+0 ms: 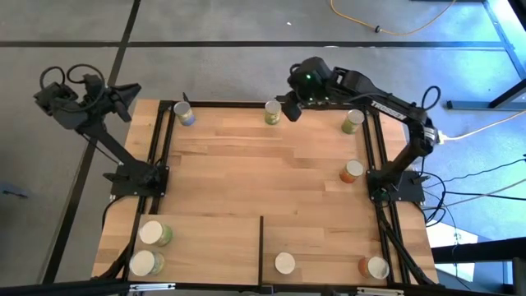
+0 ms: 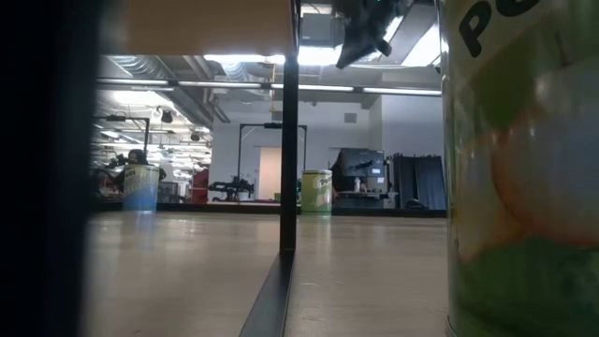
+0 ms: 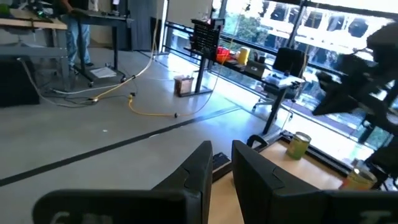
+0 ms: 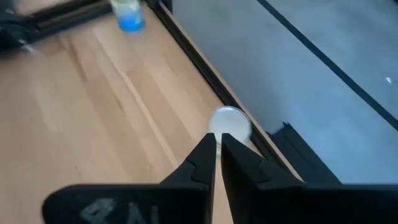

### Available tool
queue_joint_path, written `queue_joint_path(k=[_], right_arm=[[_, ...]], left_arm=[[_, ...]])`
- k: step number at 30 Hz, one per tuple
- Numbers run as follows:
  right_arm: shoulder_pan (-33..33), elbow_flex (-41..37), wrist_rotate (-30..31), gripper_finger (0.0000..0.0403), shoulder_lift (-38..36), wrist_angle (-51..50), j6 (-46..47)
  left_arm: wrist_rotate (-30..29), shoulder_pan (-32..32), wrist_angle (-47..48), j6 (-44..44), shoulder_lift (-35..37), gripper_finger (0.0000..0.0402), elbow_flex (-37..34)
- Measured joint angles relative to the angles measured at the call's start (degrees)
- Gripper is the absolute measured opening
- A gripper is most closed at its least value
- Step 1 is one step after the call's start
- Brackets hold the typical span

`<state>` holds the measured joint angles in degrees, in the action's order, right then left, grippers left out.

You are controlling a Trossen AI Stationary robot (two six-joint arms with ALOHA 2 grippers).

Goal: Pick and place cans onto a shelf
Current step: Put the canned peaches on the shelf

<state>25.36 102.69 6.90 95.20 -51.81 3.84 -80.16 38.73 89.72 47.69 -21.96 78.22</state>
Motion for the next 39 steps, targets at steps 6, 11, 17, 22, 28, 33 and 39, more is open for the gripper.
queue_joint_path(k=[6,11,17,22,28,33,39], right_arm=[[1.80,0.00,-3.72,0.0029,0.41,1.53,-1.40],[2.26,0.00,-4.02,0.0029,0.39,1.48,-3.21],[2.22,0.00,-4.02,0.0029,0.39,1.46,-4.11],[2.23,0.00,-4.00,0.0029,0.39,1.44,-4.07],[2.20,0.00,-4.03,0.0029,0.37,1.38,-3.98],[1.26,0.00,-5.10,0.0029,0.37,1.20,-3.98],[0.17,0.00,-5.29,0.0029,0.34,1.04,-4.09]], left_arm=[[-0.77,4.22,-7.37,-9.42,-0.13,0.0053,2.08],[-6.13,8.19,-10.28,-17.72,-0.22,0.0053,5.15],[-5.38,14.44,-13.13,-17.15,-0.50,0.0053,3.36],[-3.23,14.30,-13.41,-16.36,-1.53,0.0053,-0.78],[0.39,7.19,-8.65,-14.78,-1.51,0.0053,-1.60],[3.21,-3.09,0.52,-12.69,-1.42,0.0053,1.45],[9.76,-15.80,0.41,-12.15,-0.79,0.0053,6.27]])
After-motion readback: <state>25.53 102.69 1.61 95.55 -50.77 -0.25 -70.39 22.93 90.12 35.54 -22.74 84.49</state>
